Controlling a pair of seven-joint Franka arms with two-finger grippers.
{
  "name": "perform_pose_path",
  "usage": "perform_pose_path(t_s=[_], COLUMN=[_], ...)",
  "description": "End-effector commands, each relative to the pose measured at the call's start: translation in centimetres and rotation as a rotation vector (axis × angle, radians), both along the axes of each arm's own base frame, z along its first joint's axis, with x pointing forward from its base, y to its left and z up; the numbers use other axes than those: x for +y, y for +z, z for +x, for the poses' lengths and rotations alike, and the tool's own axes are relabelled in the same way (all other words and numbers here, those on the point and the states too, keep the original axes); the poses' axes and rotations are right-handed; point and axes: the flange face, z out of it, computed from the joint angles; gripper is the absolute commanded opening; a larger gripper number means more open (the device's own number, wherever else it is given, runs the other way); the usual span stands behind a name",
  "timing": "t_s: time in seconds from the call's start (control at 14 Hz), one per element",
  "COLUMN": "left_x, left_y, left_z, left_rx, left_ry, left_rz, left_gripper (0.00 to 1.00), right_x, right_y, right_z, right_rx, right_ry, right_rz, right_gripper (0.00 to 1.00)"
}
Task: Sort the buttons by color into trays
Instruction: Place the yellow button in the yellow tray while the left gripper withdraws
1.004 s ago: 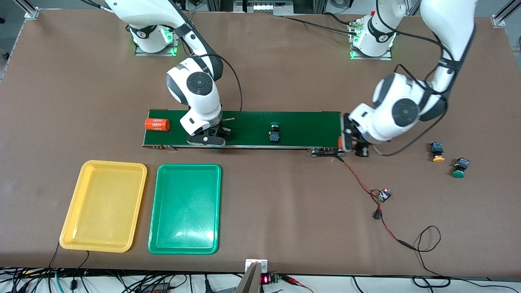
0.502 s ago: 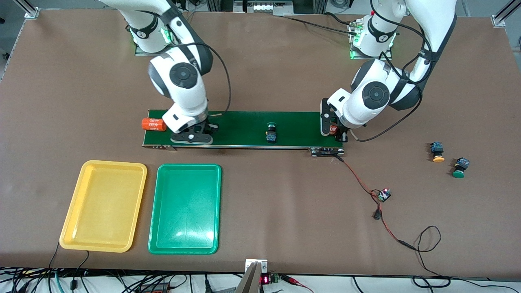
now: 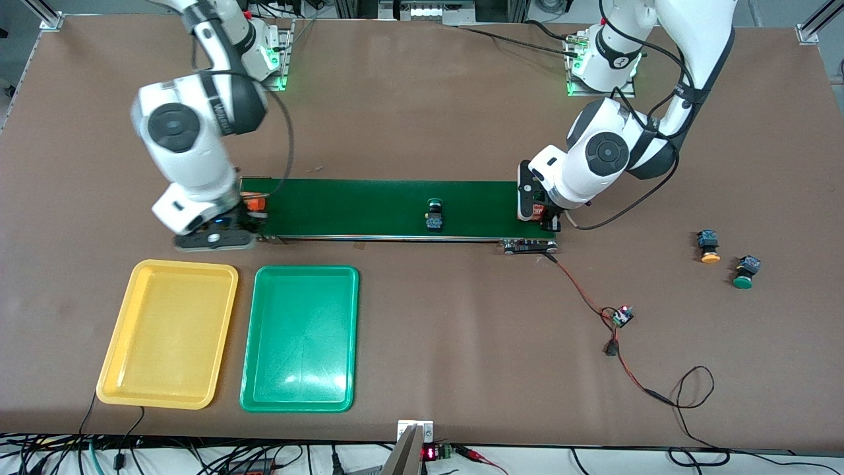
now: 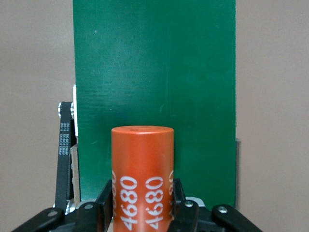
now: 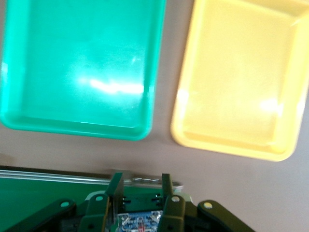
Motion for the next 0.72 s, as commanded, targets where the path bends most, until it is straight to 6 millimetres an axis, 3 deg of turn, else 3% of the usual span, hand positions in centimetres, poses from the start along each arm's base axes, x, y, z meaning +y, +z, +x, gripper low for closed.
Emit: perform_pose_path(t_s=[0.0,0.07,0.22,0.29,0.36,0.43,0.65], left_x=[-0.1,-0.2,-0.4,-0.5,-0.5,-0.6,-1.9], left_y=[-1.2,-1.5,-1.8,-1.9,-1.9,-1.3,3.4], left_z=[-0.1,-0.2,-0.3,-0.4,-0.5,-0.6,-1.2], left_rx=[-0.009,-0.005,-0.003,-0.001,0.001,-0.003,-0.022], left_ry=[-0.025,-0.026,-0.028,-0.02,-0.018,-0.023,-0.051], left_rz=[0.002,0.0,-0.003,0.0,0.001,0.005,0.024], left_gripper=[0.05,0.09,0.2,0.42,0.75,1.0,1.0], right_x=[-5.9,-7.8,-9.7,-10.6,-11.3,-12.0,-14.9], right_y=[-0.2,-0.9,-2.2,-3.0,-3.6,-4.8,-8.0], right_z=[1.3,1.9,2.8,3.2,3.6,4.2,5.4], right_rx=[-0.017,-0.026,-0.054,-0.069,-0.09,-0.109,-0.177], right_ry=[0.064,0.078,0.084,0.08,0.08,0.109,0.164], right_rz=[-0.003,0.0,0.005,0.006,0.011,0.015,0.025], right_gripper=[0.28,0.28,0.28,0.28,0.28,0.29,0.29])
